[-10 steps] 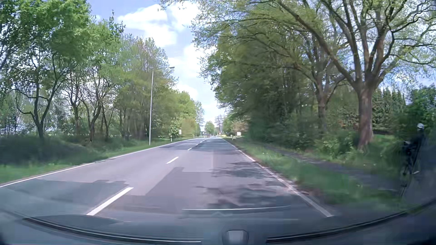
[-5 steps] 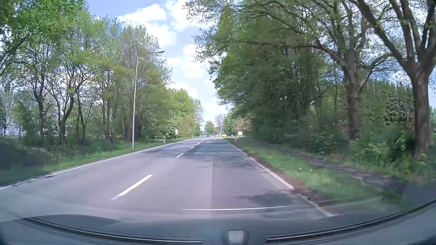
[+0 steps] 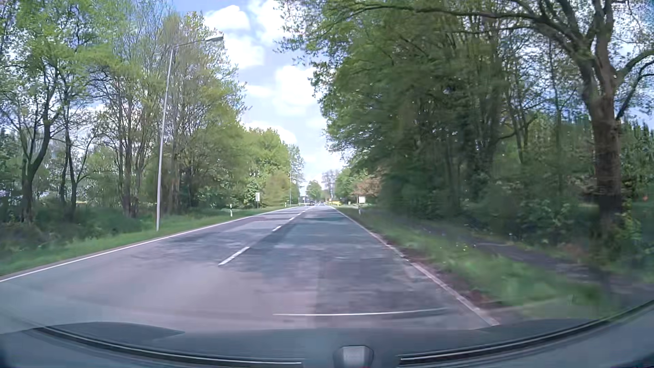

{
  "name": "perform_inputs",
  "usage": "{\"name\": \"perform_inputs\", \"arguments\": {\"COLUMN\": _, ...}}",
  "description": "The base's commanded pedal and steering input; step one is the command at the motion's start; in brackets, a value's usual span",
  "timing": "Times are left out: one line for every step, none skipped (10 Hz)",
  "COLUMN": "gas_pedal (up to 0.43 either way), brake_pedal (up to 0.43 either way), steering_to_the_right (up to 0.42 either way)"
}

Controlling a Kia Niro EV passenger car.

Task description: Follow the waypoints while adhering to traffic rules and regulations

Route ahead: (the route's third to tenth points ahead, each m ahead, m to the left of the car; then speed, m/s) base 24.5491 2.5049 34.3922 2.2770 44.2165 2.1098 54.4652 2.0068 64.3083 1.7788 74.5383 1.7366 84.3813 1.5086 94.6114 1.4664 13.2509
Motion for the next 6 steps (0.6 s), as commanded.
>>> {"name": "perform_inputs", "arguments": {"gas_pedal": 0.087, "brake_pedal": 0.0, "steering_to_the_right": -0.004}}
{"name": "perform_inputs", "arguments": {"gas_pedal": 0.098, "brake_pedal": 0.0, "steering_to_the_right": -0.003}}
{"name": "perform_inputs", "arguments": {"gas_pedal": 0.098, "brake_pedal": 0.0, "steering_to_the_right": -0.004}}
{"name": "perform_inputs", "arguments": {"gas_pedal": 0.098, "brake_pedal": 0.0, "steering_to_the_right": -0.003}}
{"name": "perform_inputs", "arguments": {"gas_pedal": 0.098, "brake_pedal": 0.0, "steering_to_the_right": -0.003}}
{"name": "perform_inputs", "arguments": {"gas_pedal": 0.098, "brake_pedal": 0.0, "steering_to_the_right": -0.004}}
